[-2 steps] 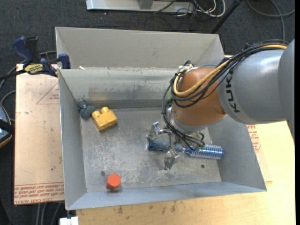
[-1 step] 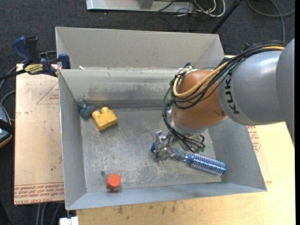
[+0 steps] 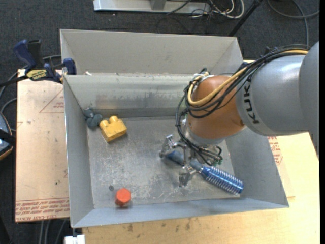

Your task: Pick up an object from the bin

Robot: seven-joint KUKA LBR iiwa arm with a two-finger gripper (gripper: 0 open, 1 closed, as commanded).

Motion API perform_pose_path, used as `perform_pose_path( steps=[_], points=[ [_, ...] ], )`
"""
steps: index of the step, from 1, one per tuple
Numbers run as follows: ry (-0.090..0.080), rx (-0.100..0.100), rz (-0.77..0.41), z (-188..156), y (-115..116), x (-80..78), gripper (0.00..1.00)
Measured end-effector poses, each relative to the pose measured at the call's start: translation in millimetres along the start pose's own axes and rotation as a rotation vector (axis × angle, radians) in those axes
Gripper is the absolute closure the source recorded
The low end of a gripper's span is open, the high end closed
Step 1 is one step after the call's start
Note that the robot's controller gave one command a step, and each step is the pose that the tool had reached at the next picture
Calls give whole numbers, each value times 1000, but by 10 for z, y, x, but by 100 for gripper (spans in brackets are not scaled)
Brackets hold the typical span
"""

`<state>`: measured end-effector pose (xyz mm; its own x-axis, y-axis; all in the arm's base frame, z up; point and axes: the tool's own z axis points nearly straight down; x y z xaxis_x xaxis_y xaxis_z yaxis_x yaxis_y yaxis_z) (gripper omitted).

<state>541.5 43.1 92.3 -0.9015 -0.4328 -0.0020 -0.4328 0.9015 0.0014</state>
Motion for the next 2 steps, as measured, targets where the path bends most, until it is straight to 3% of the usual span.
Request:
perform_pose_path(
  steps=[1, 2],
  points=[
    [-5, 3, -178, 121, -645, -93, 0],
    [-2, 3, 93, -226, -1053, 206, 0]
  ],
)
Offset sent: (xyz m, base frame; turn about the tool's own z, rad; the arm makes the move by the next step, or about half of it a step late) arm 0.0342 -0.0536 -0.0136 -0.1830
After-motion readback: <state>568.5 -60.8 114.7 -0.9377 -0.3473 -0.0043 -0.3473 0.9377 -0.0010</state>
